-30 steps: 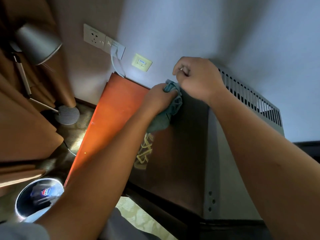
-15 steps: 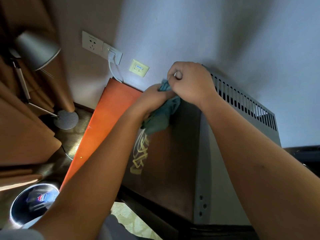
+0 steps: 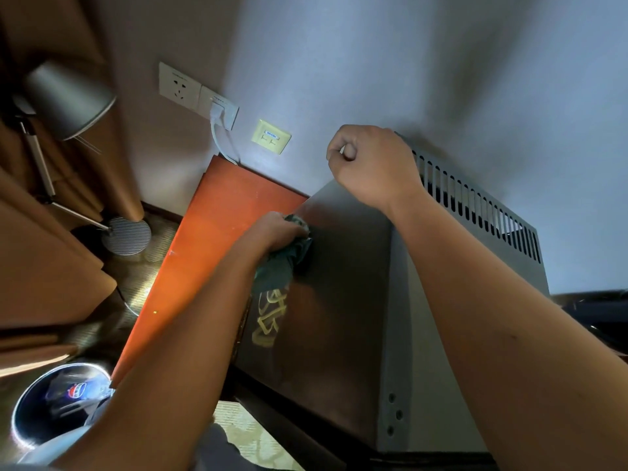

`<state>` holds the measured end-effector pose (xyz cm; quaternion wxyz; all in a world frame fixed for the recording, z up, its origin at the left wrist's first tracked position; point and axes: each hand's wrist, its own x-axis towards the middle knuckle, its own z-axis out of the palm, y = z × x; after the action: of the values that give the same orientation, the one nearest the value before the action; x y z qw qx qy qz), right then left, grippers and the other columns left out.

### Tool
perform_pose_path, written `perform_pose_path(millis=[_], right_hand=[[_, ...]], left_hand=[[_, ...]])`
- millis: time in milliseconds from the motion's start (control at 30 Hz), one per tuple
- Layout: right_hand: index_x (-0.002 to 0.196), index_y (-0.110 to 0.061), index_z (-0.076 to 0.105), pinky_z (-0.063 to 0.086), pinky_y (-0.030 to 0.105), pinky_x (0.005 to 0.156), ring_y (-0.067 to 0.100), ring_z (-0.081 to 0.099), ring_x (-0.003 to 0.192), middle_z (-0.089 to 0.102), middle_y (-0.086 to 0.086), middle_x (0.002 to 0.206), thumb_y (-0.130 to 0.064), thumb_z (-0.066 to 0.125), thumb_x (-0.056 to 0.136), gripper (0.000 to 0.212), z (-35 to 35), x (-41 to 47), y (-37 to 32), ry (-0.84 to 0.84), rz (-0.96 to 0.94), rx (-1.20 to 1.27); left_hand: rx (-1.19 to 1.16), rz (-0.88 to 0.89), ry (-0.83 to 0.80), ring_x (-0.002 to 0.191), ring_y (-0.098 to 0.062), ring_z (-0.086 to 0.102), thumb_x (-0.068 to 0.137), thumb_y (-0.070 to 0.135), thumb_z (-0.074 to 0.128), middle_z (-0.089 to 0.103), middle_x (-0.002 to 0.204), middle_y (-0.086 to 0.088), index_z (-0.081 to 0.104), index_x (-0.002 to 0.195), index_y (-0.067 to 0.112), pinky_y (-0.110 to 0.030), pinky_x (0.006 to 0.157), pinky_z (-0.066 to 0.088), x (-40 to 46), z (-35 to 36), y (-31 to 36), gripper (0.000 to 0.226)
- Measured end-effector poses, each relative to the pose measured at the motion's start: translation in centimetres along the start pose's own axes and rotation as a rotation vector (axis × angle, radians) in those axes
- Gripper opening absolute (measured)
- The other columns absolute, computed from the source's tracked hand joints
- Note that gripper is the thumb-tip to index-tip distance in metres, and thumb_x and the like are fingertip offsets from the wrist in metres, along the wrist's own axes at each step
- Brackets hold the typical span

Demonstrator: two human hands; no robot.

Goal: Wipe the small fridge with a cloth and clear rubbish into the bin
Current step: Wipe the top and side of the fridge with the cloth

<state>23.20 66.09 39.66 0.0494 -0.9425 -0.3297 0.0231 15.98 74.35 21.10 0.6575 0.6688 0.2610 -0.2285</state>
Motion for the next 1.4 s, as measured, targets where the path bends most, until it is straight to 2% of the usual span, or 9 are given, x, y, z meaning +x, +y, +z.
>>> perform_pose_path(millis=[233, 367, 500, 667, 800, 900, 1100, 1233, 1400], right_hand=[[0.084, -0.028, 0.066, 0.054, 0.034, 0.067, 0.006, 0.047, 0.055, 0.048, -0.011, 0.056, -0.024, 0.054, 0.088, 0.013, -0.1, -0.1, -0.1, 0.01, -0.017, 0.01], [0.086, -0.027, 0.068, 0.054, 0.033, 0.067, 0.008, 0.051, 0.058, 0.051, -0.012, 0.058, -0.025, 0.054, 0.087, 0.014, -0.1, 0.0, -0.1, 0.011, 0.006, 0.005], [0.088, -0.026, 0.068, 0.054, 0.032, 0.066, 0.008, 0.05, 0.056, 0.05, -0.012, 0.056, -0.025, 0.054, 0.088, 0.014, -0.1, 0.0, 0.0, 0.009, 0.002, 0.008], [0.088, -0.027, 0.068, 0.049, 0.028, 0.063, 0.005, 0.046, 0.056, 0.047, -0.014, 0.057, -0.025, 0.054, 0.089, 0.013, -0.1, 0.1, 0.3, 0.006, -0.009, 0.017], [0.083, -0.031, 0.063, 0.042, 0.025, 0.06, 0.004, 0.043, 0.054, 0.044, -0.014, 0.056, -0.023, 0.055, 0.089, 0.012, -0.1, 0.0, 0.3, 0.004, -0.023, 0.001], [0.086, -0.03, 0.064, 0.049, 0.028, 0.065, 0.006, 0.048, 0.061, 0.049, -0.015, 0.061, -0.025, 0.053, 0.087, 0.012, -0.1, 0.0, 0.2, -0.018, -0.016, -0.031], [0.088, -0.032, 0.065, 0.049, 0.027, 0.067, 0.007, 0.054, 0.066, 0.054, -0.016, 0.064, -0.025, 0.052, 0.087, 0.015, 0.0, 0.2, 0.2, -0.044, 0.01, -0.079], [0.089, -0.033, 0.064, 0.044, 0.025, 0.063, 0.006, 0.053, 0.066, 0.054, -0.016, 0.066, -0.027, 0.051, 0.088, 0.014, 0.0, 0.2, 0.3, -0.051, 0.002, -0.085], [0.086, -0.034, 0.06, 0.04, 0.024, 0.06, 0.004, 0.05, 0.062, 0.05, -0.016, 0.062, -0.027, 0.052, 0.089, 0.012, 0.1, 0.1, 0.4, -0.046, -0.005, -0.091]], left_hand=[[-0.35, 0.328, 0.09, 0.081, -0.023, 0.072, 0.081, 0.029, 0.075, 0.075, 0.088, -0.004, 0.071, 0.09, 0.02, -0.034, 0.071, 0.057, -0.2, 0.3, 5.4, 0.013], [-0.176, 0.154, 0.188, 0.086, -0.02, 0.066, 0.091, 0.041, 0.066, 0.07, 0.099, -0.009, 0.065, 0.111, 0.015, -0.035, 0.073, 0.055, 2.1, 1.1, 2.2, 0.032], [0.008, -0.048, 0.041, 0.086, -0.023, 0.064, 0.089, 0.038, 0.069, 0.067, 0.103, -0.012, 0.064, 0.118, 0.009, -0.031, 0.063, 0.048, 1.8, 0.4, 0.0, 0.041], [-0.272, 0.115, -0.012, 0.084, -0.03, 0.073, 0.082, 0.029, 0.078, 0.074, 0.094, -0.013, 0.07, 0.102, 0.013, -0.042, 0.074, 0.062, 0.4, -1.0, 3.6, 0.027], [-0.354, 0.292, 0.082, 0.085, -0.023, 0.073, 0.085, 0.034, 0.072, 0.075, 0.093, -0.006, 0.071, 0.1, 0.018, -0.036, 0.074, 0.06, 1.1, -0.1, 5.8, 0.023], [-0.302, 0.203, 0.147, 0.089, -0.022, 0.068, 0.09, 0.036, 0.068, 0.071, 0.096, -0.007, 0.068, 0.106, 0.016, -0.031, 0.069, 0.053, 2.9, 0.5, 4.0, 0.026], [-0.033, -0.09, 0.058, 0.093, -0.028, 0.066, 0.089, 0.034, 0.066, 0.067, 0.107, -0.015, 0.063, 0.119, 0.01, -0.042, 0.085, 0.058, 3.4, 0.6, -1.8, 0.039], [-0.125, -0.023, -0.006, 0.09, -0.028, 0.067, 0.087, 0.029, 0.072, 0.067, 0.101, -0.013, 0.064, 0.111, 0.012, -0.035, 0.067, 0.054, 2.6, -0.4, -0.1, 0.03], [-0.282, 0.208, 0.082, 0.086, -0.022, 0.069, 0.088, 0.029, 0.073, 0.07, 0.092, -0.004, 0.068, 0.102, 0.019, -0.034, 0.076, 0.056, 2.5, -0.5, 4.2, 0.018]])
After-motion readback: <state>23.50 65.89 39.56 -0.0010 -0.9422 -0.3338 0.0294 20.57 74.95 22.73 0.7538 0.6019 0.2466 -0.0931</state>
